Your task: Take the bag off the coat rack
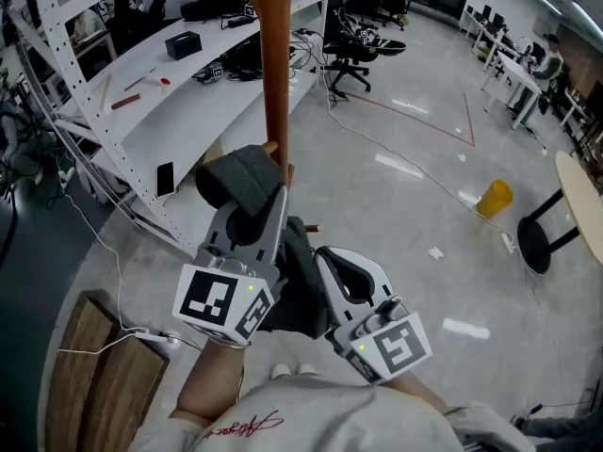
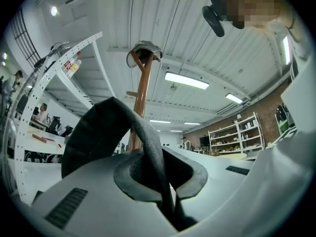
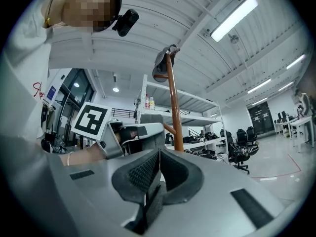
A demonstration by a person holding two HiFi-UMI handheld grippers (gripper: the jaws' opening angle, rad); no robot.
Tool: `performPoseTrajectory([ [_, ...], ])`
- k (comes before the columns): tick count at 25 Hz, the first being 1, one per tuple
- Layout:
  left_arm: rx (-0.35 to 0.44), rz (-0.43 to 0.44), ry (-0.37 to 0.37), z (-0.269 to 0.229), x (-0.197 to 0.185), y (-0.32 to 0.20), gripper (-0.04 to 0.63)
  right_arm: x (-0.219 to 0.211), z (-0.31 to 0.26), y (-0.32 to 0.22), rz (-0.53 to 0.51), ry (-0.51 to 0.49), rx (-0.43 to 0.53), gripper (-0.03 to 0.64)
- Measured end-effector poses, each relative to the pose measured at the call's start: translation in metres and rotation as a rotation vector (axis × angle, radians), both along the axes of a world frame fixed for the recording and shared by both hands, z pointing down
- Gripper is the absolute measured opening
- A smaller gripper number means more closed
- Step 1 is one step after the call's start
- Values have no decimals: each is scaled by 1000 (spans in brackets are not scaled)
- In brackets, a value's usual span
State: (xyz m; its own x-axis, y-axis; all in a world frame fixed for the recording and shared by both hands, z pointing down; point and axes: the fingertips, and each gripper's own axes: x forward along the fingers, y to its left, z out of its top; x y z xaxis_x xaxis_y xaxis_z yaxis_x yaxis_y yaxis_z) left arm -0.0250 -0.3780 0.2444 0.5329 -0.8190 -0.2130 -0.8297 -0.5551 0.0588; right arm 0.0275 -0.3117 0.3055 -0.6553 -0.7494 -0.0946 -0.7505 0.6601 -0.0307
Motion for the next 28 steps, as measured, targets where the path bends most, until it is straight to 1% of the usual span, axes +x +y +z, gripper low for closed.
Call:
performPoseTrajectory([
  [4, 28, -8, 35, -20, -13, 14, 35, 2, 0, 6, -4, -3, -2, 20],
  [9, 69, -15, 43, -38, -24, 37, 35, -6, -5, 14, -29, -4, 11, 20],
  [16, 57, -49, 60, -41, -42, 65, 35, -21, -9, 30, -81, -7, 10, 20],
  [19, 47, -78, 64, -38, -52, 75, 35, -30, -9, 37, -113, 5, 4, 20],
  [24, 30, -138, 59, -30, -75, 95, 35, -51, -13, 48, -178, 6, 42, 20],
  [28, 21, -182, 57, -20, -93, 109, 35, -70, -12, 55, -236, 10, 29, 20],
])
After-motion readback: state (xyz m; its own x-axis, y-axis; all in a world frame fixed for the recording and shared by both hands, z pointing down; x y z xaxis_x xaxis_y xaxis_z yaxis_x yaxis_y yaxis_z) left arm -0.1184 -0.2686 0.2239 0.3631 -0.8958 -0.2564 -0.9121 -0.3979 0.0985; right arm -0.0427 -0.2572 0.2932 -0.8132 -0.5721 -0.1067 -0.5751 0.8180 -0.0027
